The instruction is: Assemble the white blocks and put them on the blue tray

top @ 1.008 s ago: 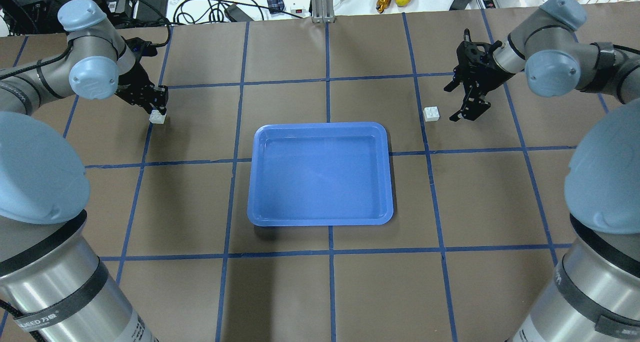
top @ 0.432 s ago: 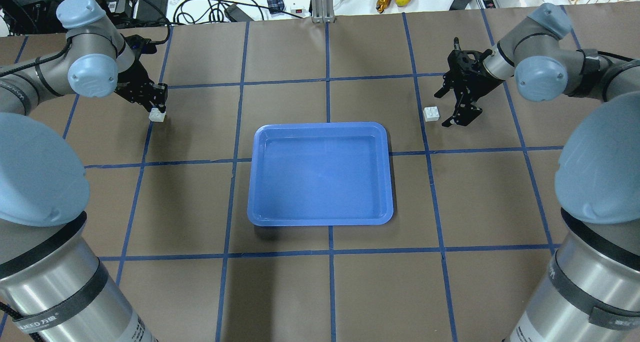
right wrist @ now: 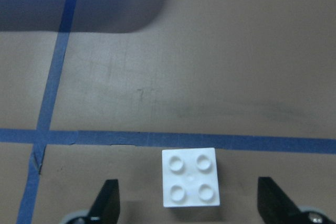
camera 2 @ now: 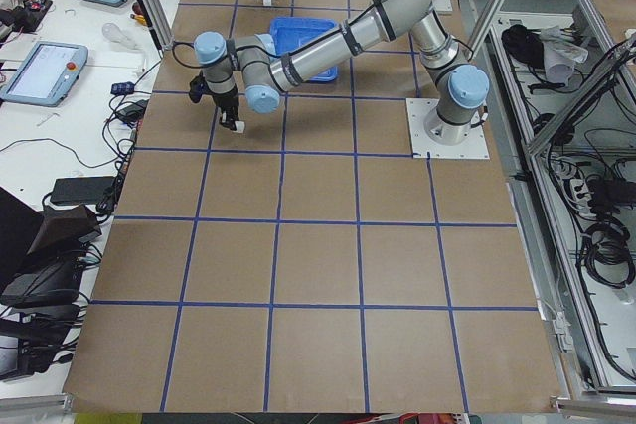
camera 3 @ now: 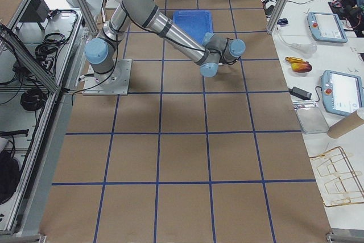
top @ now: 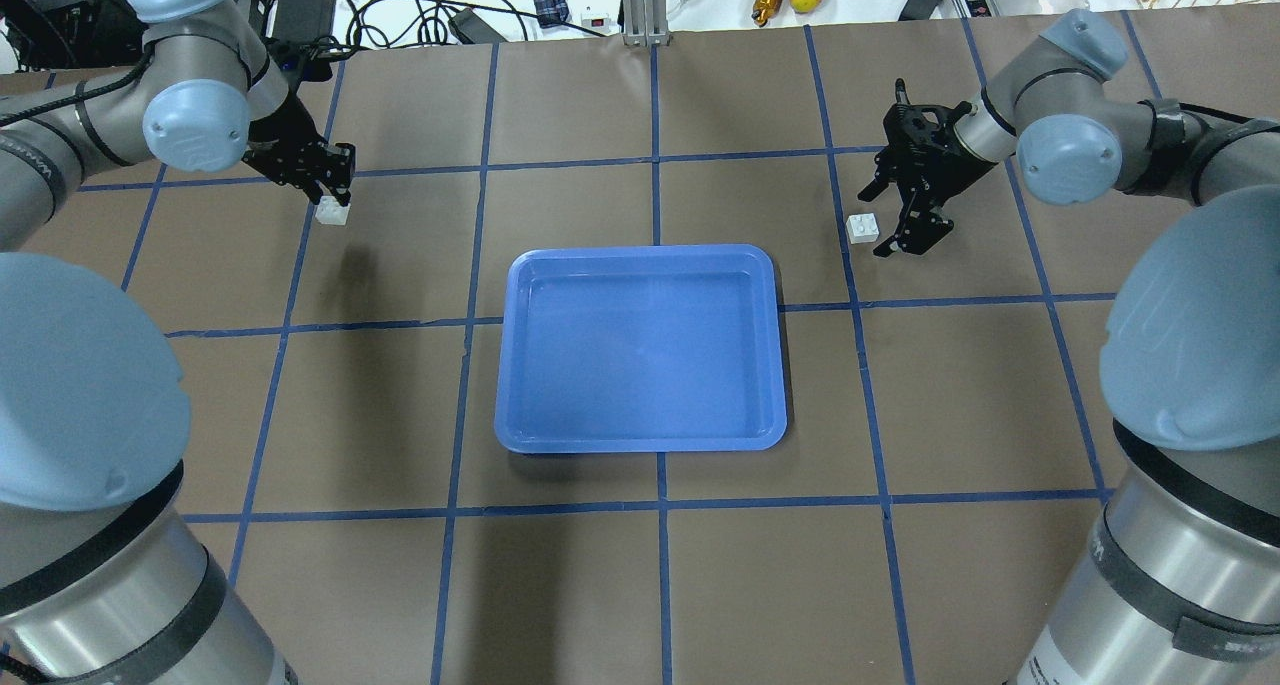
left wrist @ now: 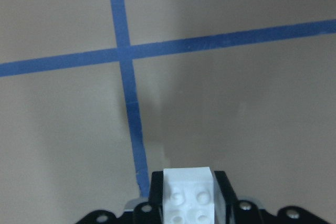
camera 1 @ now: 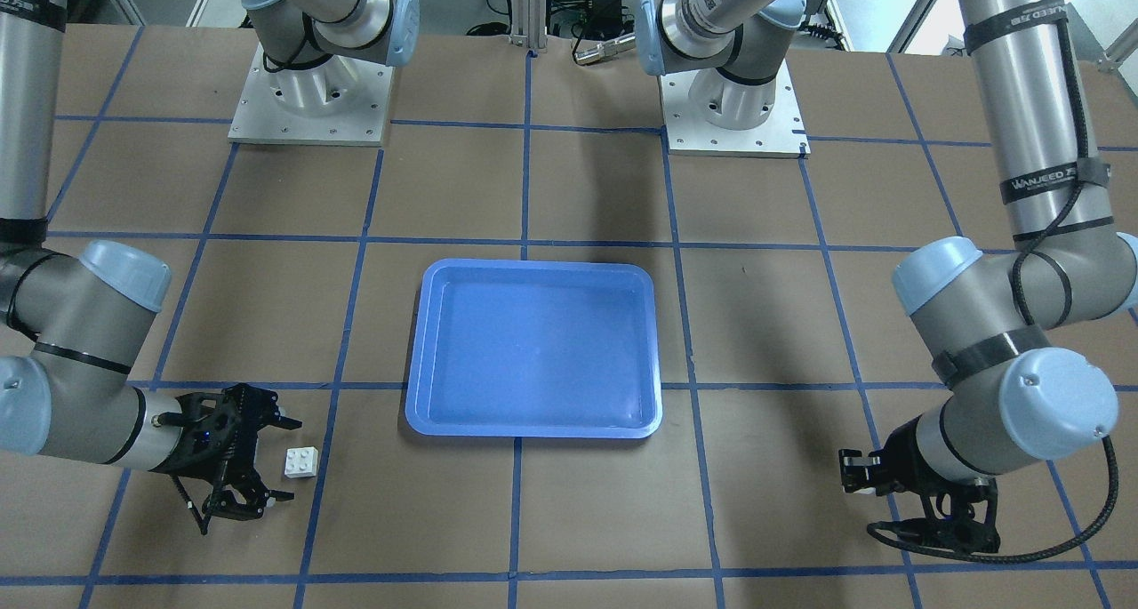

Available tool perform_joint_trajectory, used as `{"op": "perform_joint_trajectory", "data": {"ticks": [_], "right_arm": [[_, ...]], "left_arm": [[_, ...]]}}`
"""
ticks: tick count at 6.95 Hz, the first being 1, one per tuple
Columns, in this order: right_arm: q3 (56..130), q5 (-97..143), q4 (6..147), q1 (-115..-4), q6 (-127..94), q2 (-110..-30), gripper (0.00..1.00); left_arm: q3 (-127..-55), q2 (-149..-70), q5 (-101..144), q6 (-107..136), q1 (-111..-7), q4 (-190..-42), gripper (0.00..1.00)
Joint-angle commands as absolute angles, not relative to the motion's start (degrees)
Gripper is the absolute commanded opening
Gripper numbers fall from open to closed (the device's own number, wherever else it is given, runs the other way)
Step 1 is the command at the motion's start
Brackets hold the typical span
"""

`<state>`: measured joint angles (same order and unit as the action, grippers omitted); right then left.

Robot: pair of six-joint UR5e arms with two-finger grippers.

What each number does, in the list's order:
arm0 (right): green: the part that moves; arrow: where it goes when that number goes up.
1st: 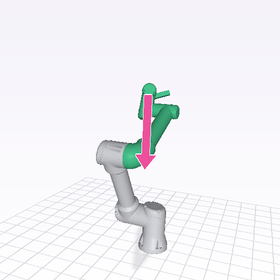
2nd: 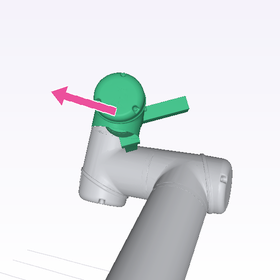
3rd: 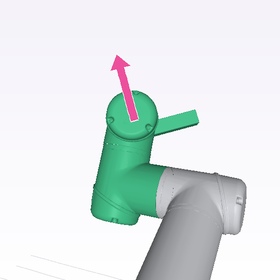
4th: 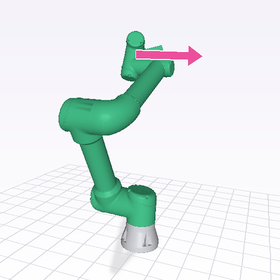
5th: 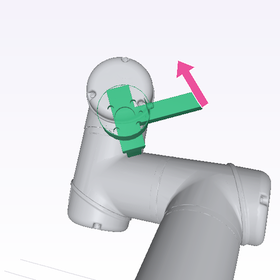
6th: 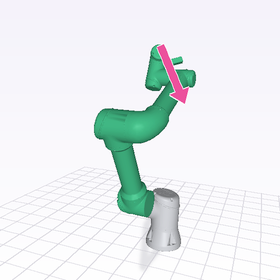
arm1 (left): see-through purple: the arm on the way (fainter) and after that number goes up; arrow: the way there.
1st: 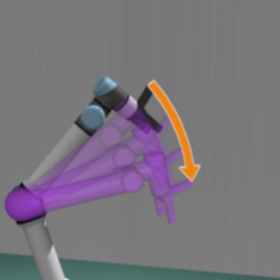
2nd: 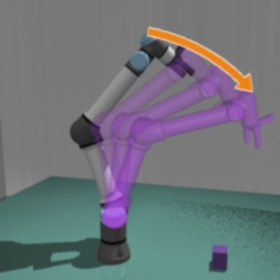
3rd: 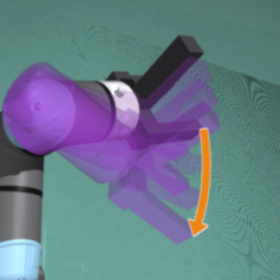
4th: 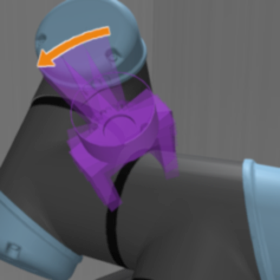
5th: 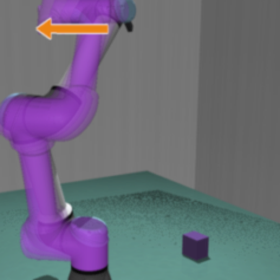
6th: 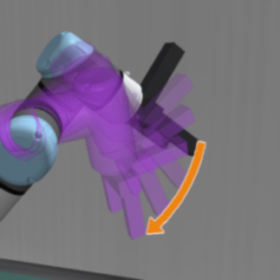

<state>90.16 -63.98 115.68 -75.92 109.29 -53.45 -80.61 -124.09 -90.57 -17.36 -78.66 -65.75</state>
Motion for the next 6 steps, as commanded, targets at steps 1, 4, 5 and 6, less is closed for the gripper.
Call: {"op": "perform_joint_trajectory", "data": {"ticks": [1, 4, 5, 6], "right_arm": [[90.18, -63.98, 115.23, -75.94, 109.16, -53.44, 0.76], [90.09, -64.25, 115.14, -75.94, 108.55, -53.09, 0.31], [90.00, -64.60, 115.05, -75.94, 108.46, -53.17, 0.19], [89.91, -64.86, 115.05, -75.94, 108.46, -53.17, 0.00]], "left_arm": [[-82.77, -119.38, -89.92, -7.42, -89.16, -68.99, 0.14], [-93.04, -114.09, -87.29, 6.37, -100.87, -64.97, 0.10], [-96.47, -114.26, -85.80, 12.16, -103.33, -60.51, 0.09], [-99.46, -114.52, -86.22, 14.39, -104.93, -54.64, 0.09]]}}
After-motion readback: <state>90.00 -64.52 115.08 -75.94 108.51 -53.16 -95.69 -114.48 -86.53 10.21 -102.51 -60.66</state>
